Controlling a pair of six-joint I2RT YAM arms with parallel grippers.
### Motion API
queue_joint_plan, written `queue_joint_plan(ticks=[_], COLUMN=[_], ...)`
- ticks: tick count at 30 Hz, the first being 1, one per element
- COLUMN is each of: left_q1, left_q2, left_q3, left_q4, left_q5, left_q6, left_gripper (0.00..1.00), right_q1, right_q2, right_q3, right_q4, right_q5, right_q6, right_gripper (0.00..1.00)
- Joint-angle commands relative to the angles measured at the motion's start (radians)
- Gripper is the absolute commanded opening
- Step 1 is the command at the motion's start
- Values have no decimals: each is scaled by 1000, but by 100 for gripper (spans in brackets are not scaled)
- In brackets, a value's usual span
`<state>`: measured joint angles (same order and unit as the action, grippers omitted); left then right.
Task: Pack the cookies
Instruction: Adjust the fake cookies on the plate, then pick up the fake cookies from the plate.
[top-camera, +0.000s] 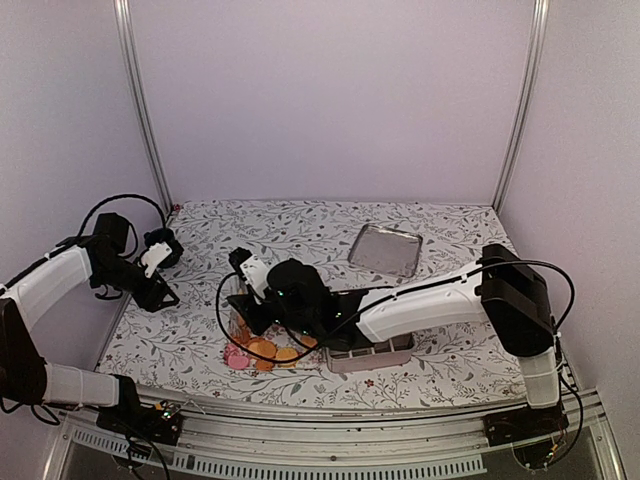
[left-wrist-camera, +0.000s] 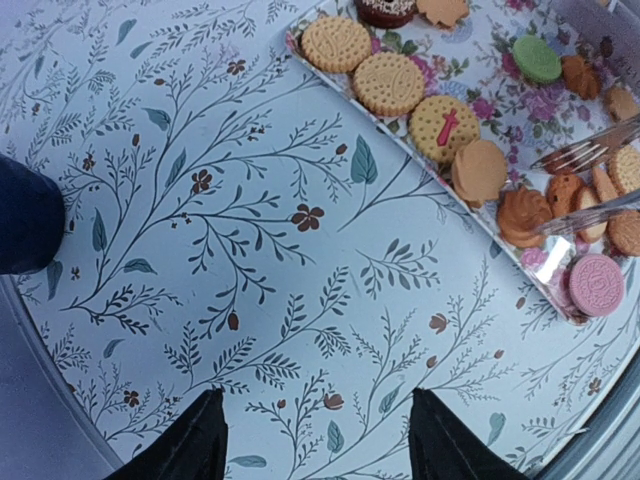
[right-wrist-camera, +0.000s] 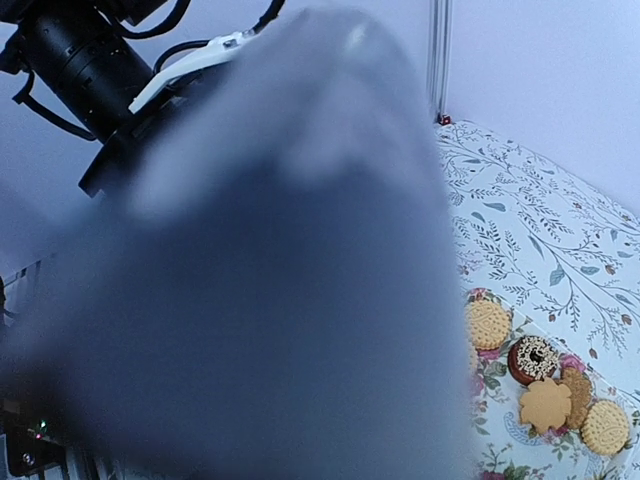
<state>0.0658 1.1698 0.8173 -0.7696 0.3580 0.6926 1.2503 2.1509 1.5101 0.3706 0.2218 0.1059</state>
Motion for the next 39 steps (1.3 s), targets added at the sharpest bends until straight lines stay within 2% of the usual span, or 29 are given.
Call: queue_joint_plan(ticks=[1, 6, 7, 13, 22, 39], left_q1=[-6, -8, -8, -8, -9, -9], left_q2=[-14, -14, -15, -9, -8, -13], left_q3=[0, 8, 8, 6, -2, -27], left_q4=[7, 3, 2, 3, 4, 21], left_q5=[14, 14, 12, 25, 25, 18], left_q6=[9, 8, 8, 3, 1, 4], left_gripper=[63, 63, 63, 63, 63, 63], right_q1=[27, 28, 26, 4, 2, -19], right_q2=[-45, -52, -78, -168, -262, -206], right_q3=[-6, -15, -45, -141, -222, -239], right_q4=[-7, -25, -28, -27, -40, -80], right_q5=[-26, -15, 7, 32, 10, -43], right_q6=[1, -8, -10, 3, 8, 25], right_gripper=[39, 36, 33, 33, 44, 45])
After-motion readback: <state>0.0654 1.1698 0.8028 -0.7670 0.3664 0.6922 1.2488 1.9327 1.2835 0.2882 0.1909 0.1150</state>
